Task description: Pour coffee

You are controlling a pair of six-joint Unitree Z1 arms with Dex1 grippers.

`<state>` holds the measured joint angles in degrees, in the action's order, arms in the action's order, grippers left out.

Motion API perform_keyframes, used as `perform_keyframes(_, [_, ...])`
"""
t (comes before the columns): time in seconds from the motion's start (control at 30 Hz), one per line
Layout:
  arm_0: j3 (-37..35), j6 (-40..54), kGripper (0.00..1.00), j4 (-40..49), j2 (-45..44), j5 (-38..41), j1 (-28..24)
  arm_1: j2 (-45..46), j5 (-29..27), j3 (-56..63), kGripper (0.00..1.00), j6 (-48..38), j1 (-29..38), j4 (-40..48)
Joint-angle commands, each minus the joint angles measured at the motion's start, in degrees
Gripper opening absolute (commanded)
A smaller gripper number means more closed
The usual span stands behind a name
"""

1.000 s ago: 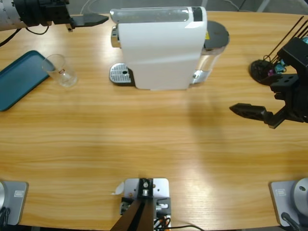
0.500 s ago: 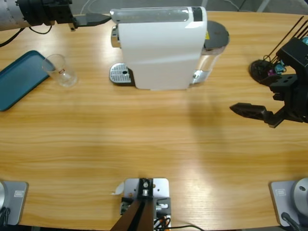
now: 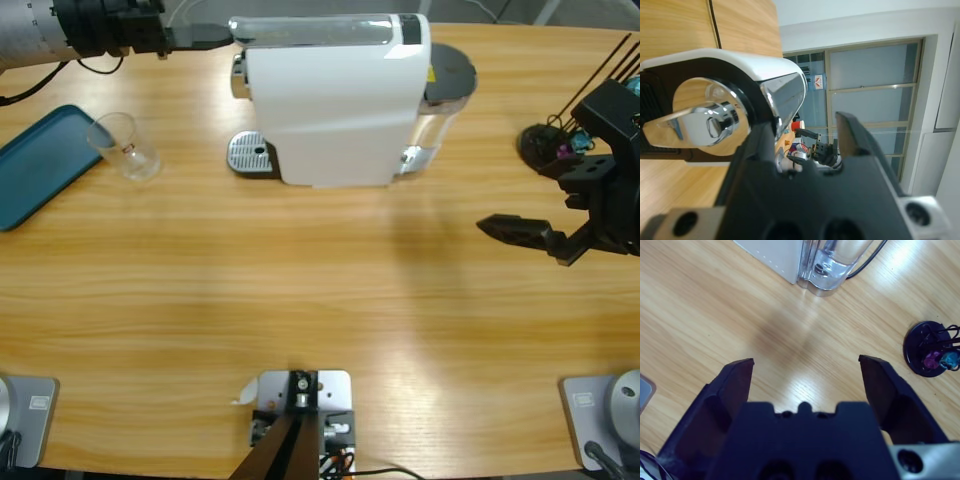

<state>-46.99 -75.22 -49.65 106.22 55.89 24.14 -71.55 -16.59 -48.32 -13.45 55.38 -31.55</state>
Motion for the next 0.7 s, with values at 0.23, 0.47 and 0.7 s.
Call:
perform_keyframes(0.23, [4.3,-2.5,0.0,-9.4,1.6,-0.1,0.4,-1.9,-0.4,1.7,0.849,-0.5,0.6,0.8])
perform_keyframes(0.47, [5.2,-2.9,0.0,-11.6,1.5,0.2,0.4,-1.8,-0.4,1.8,0.849,-0.5,0.6,0.8])
perform_keyframes(0.7, [5.1,-3.2,0.0,-12.6,-1.6,1.6,0.4,-1.8,-0.3,1.8,0.849,-0.5,0.6,0.8])
